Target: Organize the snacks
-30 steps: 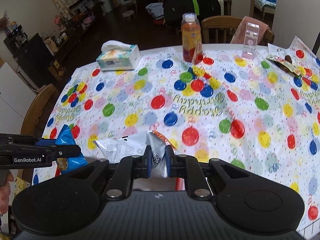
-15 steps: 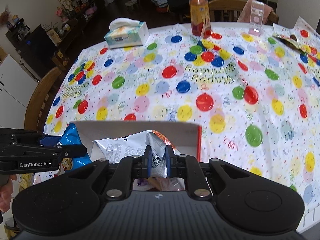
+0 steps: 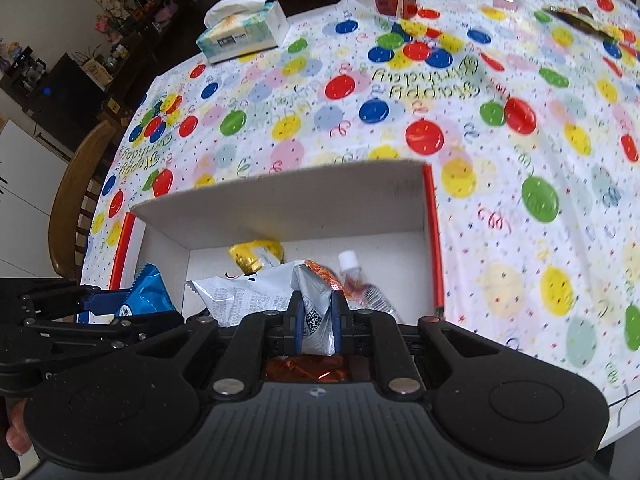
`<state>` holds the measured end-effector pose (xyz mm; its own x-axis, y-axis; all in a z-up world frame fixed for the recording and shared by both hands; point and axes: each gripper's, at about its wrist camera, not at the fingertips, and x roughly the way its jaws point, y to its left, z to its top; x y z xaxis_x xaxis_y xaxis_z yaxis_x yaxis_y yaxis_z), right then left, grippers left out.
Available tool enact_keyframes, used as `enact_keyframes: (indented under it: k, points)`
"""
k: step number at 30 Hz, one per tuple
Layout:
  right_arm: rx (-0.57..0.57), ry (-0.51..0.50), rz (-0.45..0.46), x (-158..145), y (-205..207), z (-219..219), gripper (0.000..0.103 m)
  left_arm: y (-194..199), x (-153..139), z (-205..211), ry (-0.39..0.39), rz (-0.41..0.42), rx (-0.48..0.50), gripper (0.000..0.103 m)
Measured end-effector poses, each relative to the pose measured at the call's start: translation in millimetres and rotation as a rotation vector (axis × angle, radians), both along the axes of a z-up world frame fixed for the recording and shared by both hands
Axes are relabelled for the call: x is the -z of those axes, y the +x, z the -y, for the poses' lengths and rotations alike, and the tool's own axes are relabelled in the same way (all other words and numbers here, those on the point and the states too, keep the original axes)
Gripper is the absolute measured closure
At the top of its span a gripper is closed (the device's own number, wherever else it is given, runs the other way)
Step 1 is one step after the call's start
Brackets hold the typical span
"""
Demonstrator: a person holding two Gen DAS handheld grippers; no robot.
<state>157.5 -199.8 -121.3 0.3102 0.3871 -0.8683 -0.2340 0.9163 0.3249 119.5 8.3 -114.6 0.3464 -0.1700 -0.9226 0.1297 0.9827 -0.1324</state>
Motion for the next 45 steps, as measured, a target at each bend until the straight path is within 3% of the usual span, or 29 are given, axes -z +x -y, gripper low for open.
enact_keyframes:
  k: [5, 13, 22, 28, 30, 34, 38, 41, 45]
  points:
    - [0.005, -0.014, -0.005, 9, -5, -5, 0.09, 4, 10, 4, 0.05, 0.021, 0.014, 0.064]
    - [-0.015, -0.026, 0.011, 14, -12, -11, 0.088, 16, 34, 4, 0.076, -0.011, 0.008, 0.064]
    - [-0.028, -0.03, 0.035, 14, -20, -9, 0.087, 16, 41, 6, 0.093, 0.0, 0.004, 0.062]
    - [-0.057, -0.024, 0.093, 4, -29, -6, 0.086, 11, 38, 9, 0.094, 0.024, 0.013, 0.05]
    - [-0.064, -0.018, 0.111, 1, -32, -4, 0.086, 9, 35, 10, 0.101, 0.042, 0.012, 0.035]
    - [-0.064, -0.013, 0.156, -5, -39, 0, 0.069, 5, 27, 7, 0.097, 0.071, 0.009, 0.03]
    - [-0.076, -0.002, 0.212, -14, -47, 1, 0.049, -3, 11, 6, 0.107, 0.133, 0.018, 0.015]
    - [-0.085, -0.005, 0.251, -20, -54, 0, 0.045, -10, -5, 6, 0.117, 0.202, 0.027, 0.003]
    - [-0.089, -0.001, 0.284, -25, -61, -1, 0.038, -19, -22, 5, 0.106, 0.261, 0.029, 0.001]
